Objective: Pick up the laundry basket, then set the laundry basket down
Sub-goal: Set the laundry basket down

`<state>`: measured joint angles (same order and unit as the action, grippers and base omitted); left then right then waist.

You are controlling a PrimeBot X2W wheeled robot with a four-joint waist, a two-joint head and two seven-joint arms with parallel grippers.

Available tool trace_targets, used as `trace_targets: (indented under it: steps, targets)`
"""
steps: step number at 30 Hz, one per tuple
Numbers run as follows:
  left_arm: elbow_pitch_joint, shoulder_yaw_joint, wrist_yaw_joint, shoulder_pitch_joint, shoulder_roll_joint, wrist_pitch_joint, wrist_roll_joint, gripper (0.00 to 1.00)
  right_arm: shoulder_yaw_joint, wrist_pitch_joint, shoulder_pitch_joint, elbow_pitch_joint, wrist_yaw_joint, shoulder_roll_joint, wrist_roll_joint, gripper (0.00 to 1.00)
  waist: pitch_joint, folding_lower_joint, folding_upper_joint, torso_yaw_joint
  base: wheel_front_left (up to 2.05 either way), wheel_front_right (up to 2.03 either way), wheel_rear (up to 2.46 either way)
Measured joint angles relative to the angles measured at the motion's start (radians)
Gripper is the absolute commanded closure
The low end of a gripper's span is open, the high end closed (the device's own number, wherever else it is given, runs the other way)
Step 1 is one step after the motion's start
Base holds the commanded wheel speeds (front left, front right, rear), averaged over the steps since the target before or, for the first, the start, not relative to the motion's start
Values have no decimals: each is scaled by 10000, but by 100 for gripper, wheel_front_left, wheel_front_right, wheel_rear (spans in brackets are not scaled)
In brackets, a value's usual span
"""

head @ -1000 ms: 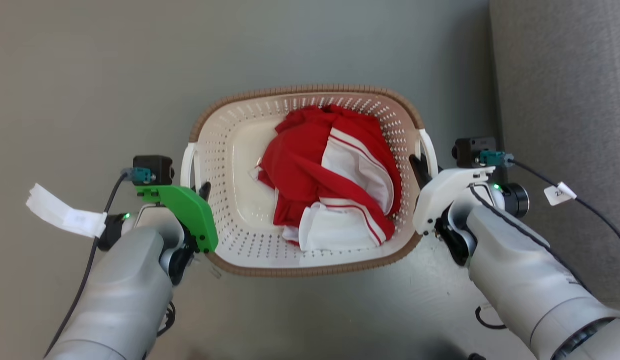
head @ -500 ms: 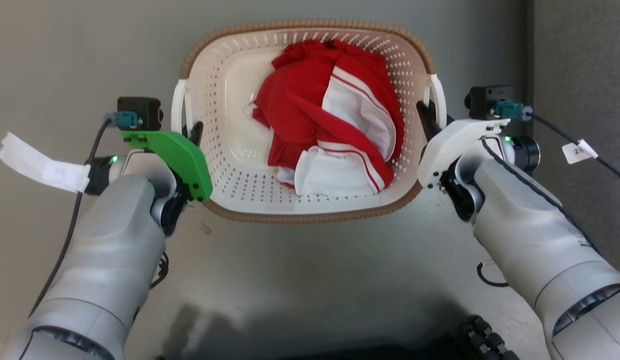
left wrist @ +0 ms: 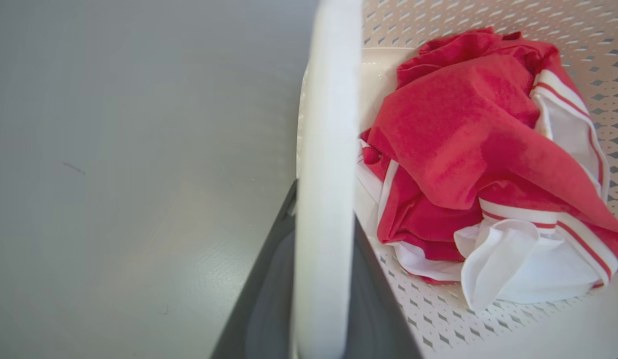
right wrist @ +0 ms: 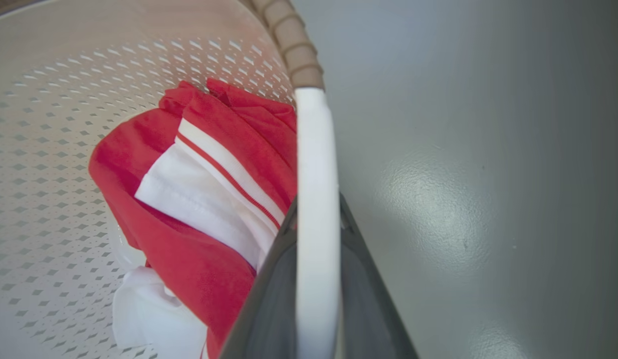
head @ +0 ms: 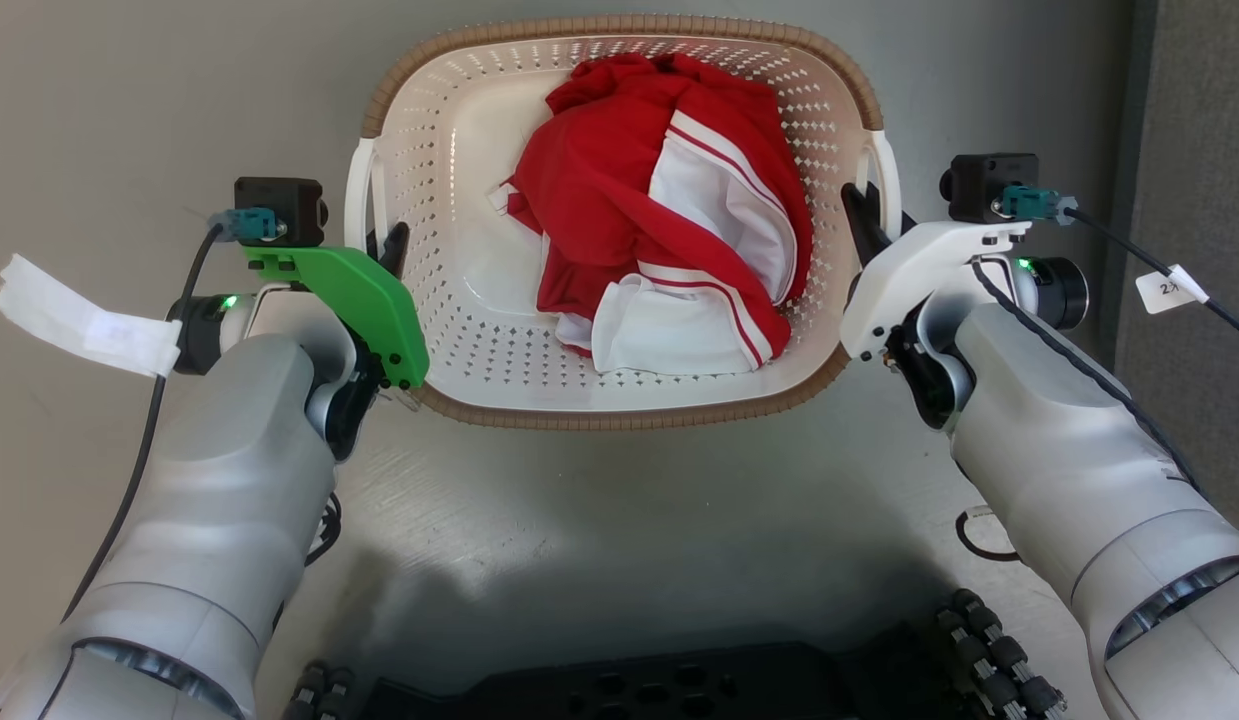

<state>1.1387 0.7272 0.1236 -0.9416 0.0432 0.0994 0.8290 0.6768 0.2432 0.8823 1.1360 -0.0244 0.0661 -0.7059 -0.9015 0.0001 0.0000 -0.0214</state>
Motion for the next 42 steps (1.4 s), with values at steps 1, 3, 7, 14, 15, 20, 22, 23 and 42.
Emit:
trace_targets:
  steps: [1, 3, 7, 14, 15, 20, 22, 23, 42]
  targets:
    - [27, 10, 8, -15, -15, 13, 0, 100, -38, 0, 2, 23, 0, -4, -2, 100, -26, 0, 0, 10, 0, 0, 0]
    - [81, 33, 12, -26, -52, 84, 0, 100, -98, 0, 2, 54, -4, -10, -12, 100, -70, 0, 0, 20, 0, 0, 0]
    - [148, 75, 52, -76, -90, 82, 0, 100, -138, 2, 6, 130, -12, -21, -23, 100, -148, 0, 0, 13, 0, 0, 0]
    - [245, 73, 56, -267, -77, 65, 42, 100, -180, 130, 158, 178, -107, -48, -82, 100, -350, -1, 0, -32, 0, 0, 0]
    - [259, 65, 61, -267, -79, 59, 67, 100, -186, 161, 160, 178, -127, -50, -88, 100, -363, -2, 0, -32, 0, 0, 0]
    - [314, 71, 84, -329, -86, 10, 125, 100, -186, 291, 168, 209, -226, -40, -88, 100, -426, -2, 0, -12, 0, 0, 0]
    - [318, 77, 84, -341, -94, 10, 125, 100, -188, 297, 177, 228, -276, -29, -88, 100, -437, -2, 0, 1, 0, 0, 0]
    - [326, 84, 84, -351, -96, 10, 125, 100, -188, 305, 184, 242, -278, -29, -88, 100, -441, -2, 0, 7, 0, 0, 0]
    - [151, 318, 84, -423, 15, 113, 217, 0, -267, 184, 330, -63, -385, 324, 205, 0, -370, -1, 0, 100, 0, 0, 0]
